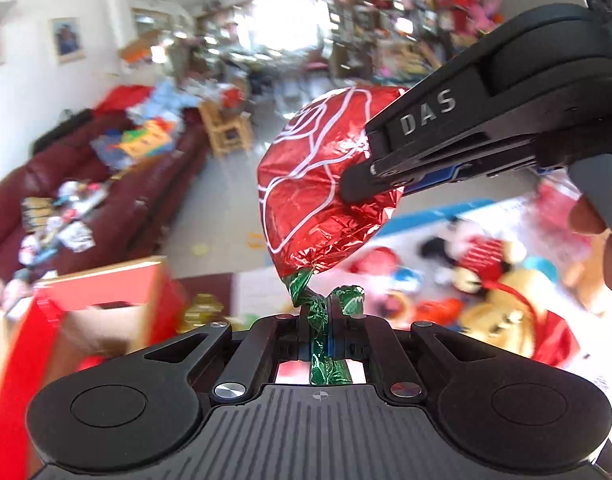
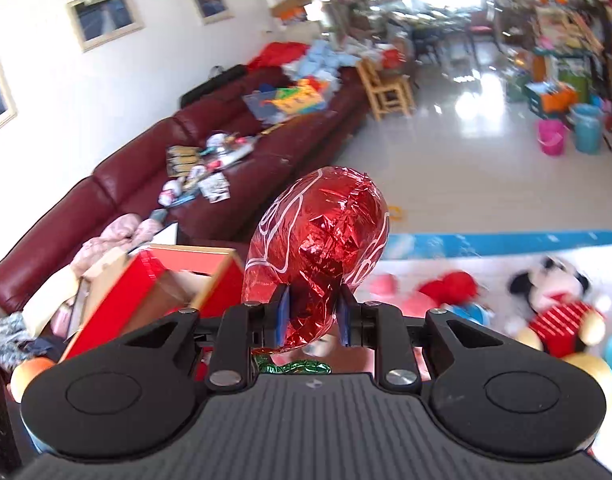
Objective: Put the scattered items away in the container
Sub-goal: 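Carry the balloon over the red cardboard box and open both tools, then move both tools back from the box to the toy pile, then grasp the red headband with the left tool while the right tool grips its bow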
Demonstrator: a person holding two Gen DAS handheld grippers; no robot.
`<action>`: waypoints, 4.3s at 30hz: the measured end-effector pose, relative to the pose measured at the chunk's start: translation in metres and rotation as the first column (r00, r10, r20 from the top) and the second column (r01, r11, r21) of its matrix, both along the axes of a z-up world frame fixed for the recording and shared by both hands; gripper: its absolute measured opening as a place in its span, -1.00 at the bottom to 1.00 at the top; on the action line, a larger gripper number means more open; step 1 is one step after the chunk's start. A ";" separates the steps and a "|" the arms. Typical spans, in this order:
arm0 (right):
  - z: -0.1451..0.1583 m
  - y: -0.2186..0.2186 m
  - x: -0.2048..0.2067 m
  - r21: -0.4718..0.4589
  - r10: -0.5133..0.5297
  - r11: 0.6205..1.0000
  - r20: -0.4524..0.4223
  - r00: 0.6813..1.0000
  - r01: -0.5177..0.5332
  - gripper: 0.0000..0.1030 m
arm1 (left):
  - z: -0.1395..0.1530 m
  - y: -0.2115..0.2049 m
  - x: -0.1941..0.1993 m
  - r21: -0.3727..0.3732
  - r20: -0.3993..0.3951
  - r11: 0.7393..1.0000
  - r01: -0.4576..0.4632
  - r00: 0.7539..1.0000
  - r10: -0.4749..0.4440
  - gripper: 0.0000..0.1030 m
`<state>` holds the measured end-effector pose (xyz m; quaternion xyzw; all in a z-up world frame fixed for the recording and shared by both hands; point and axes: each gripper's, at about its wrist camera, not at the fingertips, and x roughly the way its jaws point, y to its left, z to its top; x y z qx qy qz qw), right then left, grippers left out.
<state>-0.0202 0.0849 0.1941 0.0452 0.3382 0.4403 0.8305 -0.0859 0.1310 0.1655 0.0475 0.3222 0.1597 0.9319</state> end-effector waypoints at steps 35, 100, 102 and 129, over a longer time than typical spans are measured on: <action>-0.038 0.261 -0.059 -0.269 0.343 0.903 -0.019 0.939 -0.335 0.39 | -0.050 0.214 -0.063 -0.299 -0.178 0.885 -0.357 0.932 0.316 0.63; -0.169 -0.159 0.062 -0.388 -0.305 0.892 -0.132 0.943 0.234 0.37 | -0.195 -0.077 0.103 -0.185 -0.344 0.979 0.081 0.928 -0.141 0.85; -0.172 -0.161 0.063 -0.382 -0.302 0.896 -0.150 0.942 0.226 0.31 | -0.200 -0.076 0.109 -0.177 -0.353 0.982 0.069 0.927 -0.129 0.86; -0.194 -0.137 0.080 -0.441 -0.217 0.883 -0.077 0.973 0.162 -0.48 | -0.224 -0.073 0.143 -0.228 -0.404 0.973 0.041 0.905 -0.133 0.41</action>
